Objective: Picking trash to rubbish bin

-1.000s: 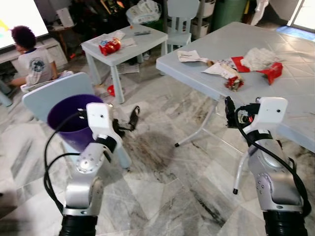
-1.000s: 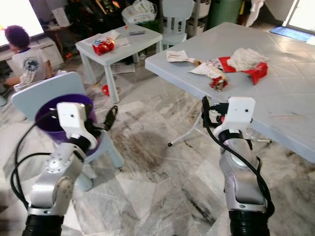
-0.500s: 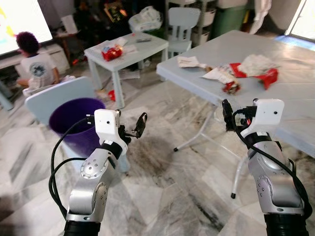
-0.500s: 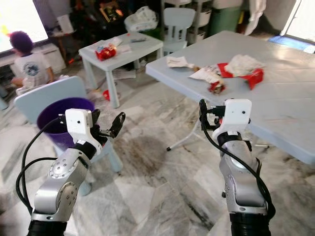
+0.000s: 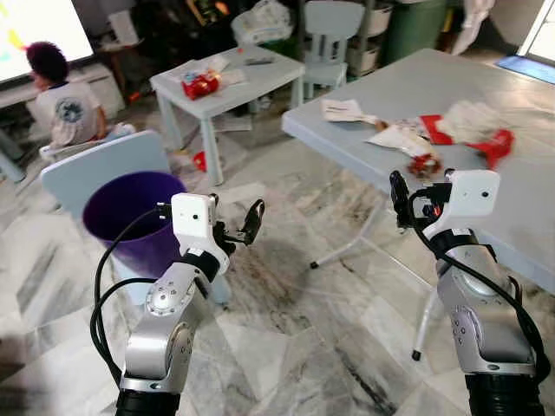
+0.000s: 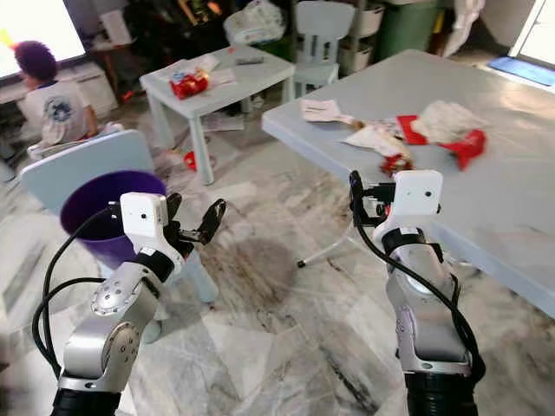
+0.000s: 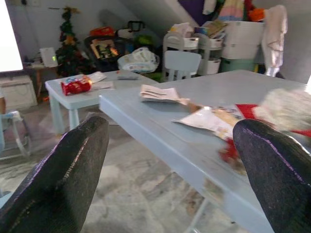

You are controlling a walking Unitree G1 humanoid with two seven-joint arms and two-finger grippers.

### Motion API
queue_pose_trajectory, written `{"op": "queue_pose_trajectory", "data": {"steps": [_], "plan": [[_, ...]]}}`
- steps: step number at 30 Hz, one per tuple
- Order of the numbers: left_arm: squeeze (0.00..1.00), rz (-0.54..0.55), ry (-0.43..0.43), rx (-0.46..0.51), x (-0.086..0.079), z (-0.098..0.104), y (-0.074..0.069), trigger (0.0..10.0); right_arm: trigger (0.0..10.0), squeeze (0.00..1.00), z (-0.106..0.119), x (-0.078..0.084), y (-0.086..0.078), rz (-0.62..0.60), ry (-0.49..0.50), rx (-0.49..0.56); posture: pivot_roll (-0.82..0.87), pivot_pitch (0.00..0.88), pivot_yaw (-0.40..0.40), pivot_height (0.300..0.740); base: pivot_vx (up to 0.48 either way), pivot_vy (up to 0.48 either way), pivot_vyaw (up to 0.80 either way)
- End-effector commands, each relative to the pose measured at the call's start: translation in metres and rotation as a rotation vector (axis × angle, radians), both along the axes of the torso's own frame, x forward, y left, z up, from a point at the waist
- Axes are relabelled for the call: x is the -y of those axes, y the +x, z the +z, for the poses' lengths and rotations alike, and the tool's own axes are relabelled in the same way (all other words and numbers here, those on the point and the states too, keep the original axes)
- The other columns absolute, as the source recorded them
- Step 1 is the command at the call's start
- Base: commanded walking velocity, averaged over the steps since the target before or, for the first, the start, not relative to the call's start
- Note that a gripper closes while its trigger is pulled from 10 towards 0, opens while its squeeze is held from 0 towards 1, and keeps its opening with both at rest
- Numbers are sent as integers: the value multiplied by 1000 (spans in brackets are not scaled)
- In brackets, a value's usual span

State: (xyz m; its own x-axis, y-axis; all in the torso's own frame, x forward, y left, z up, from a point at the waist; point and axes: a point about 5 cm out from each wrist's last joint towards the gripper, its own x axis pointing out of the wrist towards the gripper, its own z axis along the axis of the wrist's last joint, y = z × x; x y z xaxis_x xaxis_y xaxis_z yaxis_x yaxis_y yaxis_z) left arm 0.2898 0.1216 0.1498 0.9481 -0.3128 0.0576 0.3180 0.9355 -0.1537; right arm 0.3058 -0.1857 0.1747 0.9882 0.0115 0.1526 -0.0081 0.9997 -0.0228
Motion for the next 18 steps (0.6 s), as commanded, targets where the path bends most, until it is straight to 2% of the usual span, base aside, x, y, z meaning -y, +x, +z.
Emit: {"op": "queue_pose_trajectory", "data": {"steps": [1,9,15,18], "plan": [[0,-3,-2,23,0,6,-1,10000,10000,0,6,-2,1,6,-6,15,53,61,-5,740,409,0,0],[0,-1,-1,13,1,4,-2,10000,10000,0,7,-1,2,7,-12,15,52,65,-10,740,410,0,0],[0,16,11,-1,1,1,-2,10000,10000,0,6,0,2,5,-15,9,52,66,-11,740,0,0,0],[0,23,8,-5,0,1,-1,10000,10000,0,6,0,3,5,-16,5,53,66,-13,740,0,0,-727]]}}
